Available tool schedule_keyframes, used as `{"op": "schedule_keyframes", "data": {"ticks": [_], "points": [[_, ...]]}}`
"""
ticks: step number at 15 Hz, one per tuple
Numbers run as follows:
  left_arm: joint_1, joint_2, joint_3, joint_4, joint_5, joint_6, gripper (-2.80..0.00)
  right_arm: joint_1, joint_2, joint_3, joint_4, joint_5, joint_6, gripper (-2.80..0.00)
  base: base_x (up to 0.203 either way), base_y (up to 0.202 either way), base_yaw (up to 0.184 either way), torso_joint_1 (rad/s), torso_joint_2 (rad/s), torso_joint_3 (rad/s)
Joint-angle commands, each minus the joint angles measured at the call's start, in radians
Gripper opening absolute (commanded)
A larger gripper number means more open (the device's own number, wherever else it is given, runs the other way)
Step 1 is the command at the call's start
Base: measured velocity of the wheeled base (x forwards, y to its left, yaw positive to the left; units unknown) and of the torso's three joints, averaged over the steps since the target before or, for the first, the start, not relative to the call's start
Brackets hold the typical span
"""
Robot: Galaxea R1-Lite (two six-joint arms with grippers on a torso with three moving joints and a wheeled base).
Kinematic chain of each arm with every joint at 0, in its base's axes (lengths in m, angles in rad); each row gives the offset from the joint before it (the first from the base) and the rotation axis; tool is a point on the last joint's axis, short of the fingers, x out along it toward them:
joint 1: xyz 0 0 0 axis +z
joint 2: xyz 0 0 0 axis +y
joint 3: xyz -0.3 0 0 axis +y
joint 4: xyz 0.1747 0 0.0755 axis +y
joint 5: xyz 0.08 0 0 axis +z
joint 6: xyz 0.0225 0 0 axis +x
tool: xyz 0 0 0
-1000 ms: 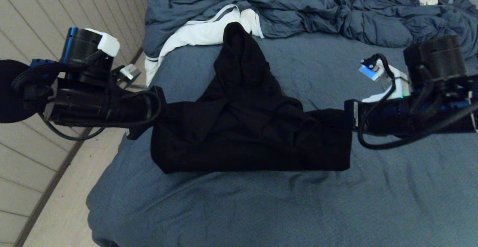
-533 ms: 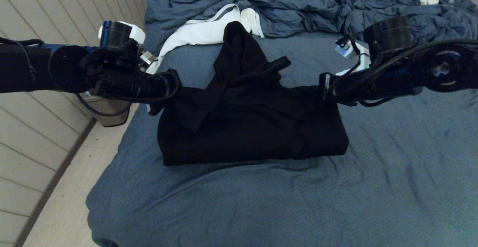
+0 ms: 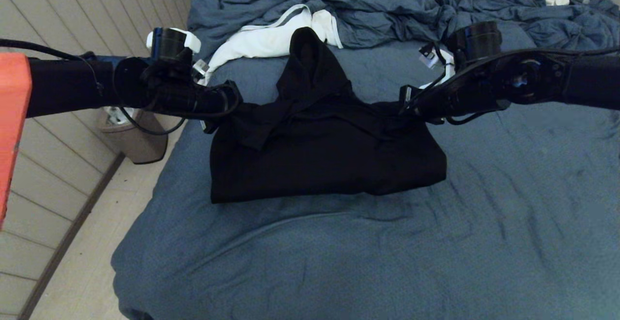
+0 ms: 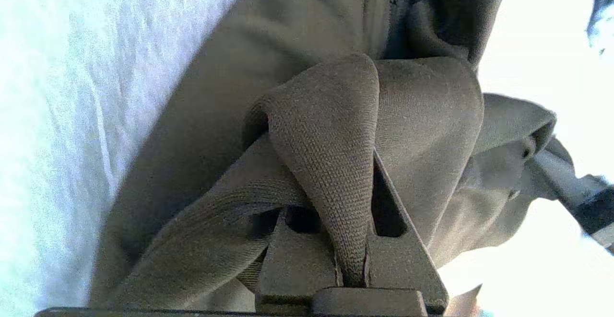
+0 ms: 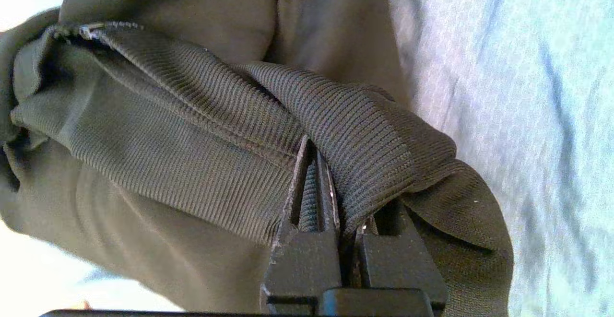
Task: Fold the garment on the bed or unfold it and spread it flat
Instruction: Fold the black sweatshirt
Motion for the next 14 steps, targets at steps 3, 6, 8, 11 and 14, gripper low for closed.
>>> {"op": "schedule_keyframes", "data": {"ticks": [3,6,8,11,14], "points": [[0.014,0.021,-0.006,-0.016,-0.002,0.005,-2.80,-0.006,0.052,-0.056,0.020,-0.003,-0.001,-2.80,0.000,0.000,0.000,0.000,0.00,0.000],[0.014,0.024,-0.006,-0.007,-0.002,0.006,0.00,-0.010,0.047,-0.060,0.013,-0.001,-0.025,-2.80,0.000,0.000,0.000,0.000,0.00,0.000],[0.014,0.017,-0.007,-0.020,-0.004,-0.001,0.00,-0.011,0.042,-0.060,0.011,0.001,-0.028,0.00,0.000,0.000,0.000,0.000,0.00,0.000],[0.059,-0.039,-0.007,-0.027,-0.004,-0.044,0.00,-0.014,0.030,-0.061,0.005,0.001,-0.042,0.00,0.000,0.000,0.000,0.000,0.00,0.000],[0.148,-0.094,-0.003,-0.026,-0.004,-0.066,0.00,-0.016,0.032,-0.062,-0.046,0.001,-0.042,0.00,0.000,0.000,0.000,0.000,0.00,0.000]]}}
